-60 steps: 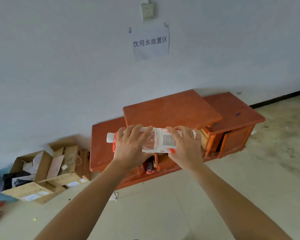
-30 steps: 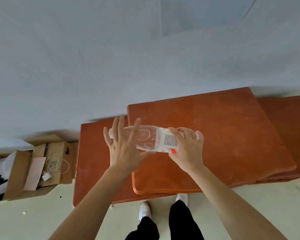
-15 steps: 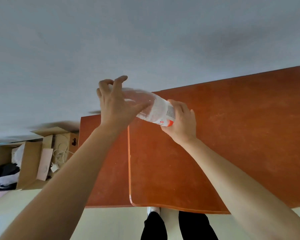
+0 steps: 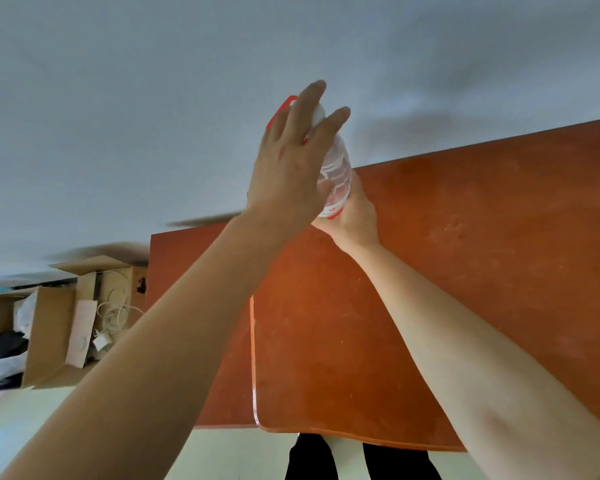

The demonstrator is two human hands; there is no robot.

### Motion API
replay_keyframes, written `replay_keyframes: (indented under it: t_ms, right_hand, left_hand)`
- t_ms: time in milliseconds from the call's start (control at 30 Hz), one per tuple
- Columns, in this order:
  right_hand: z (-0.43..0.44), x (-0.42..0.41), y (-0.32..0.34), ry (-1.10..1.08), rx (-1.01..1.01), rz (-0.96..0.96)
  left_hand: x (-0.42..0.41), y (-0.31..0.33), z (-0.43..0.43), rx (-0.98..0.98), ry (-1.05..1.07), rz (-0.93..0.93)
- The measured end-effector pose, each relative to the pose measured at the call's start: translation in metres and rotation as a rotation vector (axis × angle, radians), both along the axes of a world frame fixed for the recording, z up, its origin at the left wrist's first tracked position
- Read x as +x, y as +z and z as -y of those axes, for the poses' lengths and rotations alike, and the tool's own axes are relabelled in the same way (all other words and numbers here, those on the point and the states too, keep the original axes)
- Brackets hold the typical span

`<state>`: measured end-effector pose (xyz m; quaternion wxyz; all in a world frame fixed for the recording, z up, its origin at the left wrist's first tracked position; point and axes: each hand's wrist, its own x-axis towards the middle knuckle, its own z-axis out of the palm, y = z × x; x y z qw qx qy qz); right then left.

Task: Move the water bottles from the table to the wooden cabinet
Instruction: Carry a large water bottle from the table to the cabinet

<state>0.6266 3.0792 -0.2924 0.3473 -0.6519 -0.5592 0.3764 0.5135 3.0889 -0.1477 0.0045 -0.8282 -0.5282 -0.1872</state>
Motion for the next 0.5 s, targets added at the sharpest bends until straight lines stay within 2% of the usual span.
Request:
replay_keyframes:
  t_ms: [100,200,333,400,500]
  right_hand:
    - [-0.001,0.014,0.016,0.110,-0.100,0.039]
    - [0.013,0.027,0.035,0.182,-0.170,0.074]
    - [0.040,0.054,0.087,0.241,-0.191,0.330]
    - [0.057,0.067,0.131,0.233,-0.134,0.471]
    - [0.062,0.091,0.163,0.213,-0.106,0.588]
  left_hand:
    - [0.003,0.011,-0.011,-0.098,0.052,0.009]
    - [-0.002,0.021,-0.012,-0.207,0.051,-0.076]
    - [0.000,0.056,0.000,-0.359,0.007,-0.069]
    - [-0.011,0.090,0.018,-0.329,-0.006,-0.105]
    - [-0.026,0.108,0.035,-0.153,0.025,-0.198]
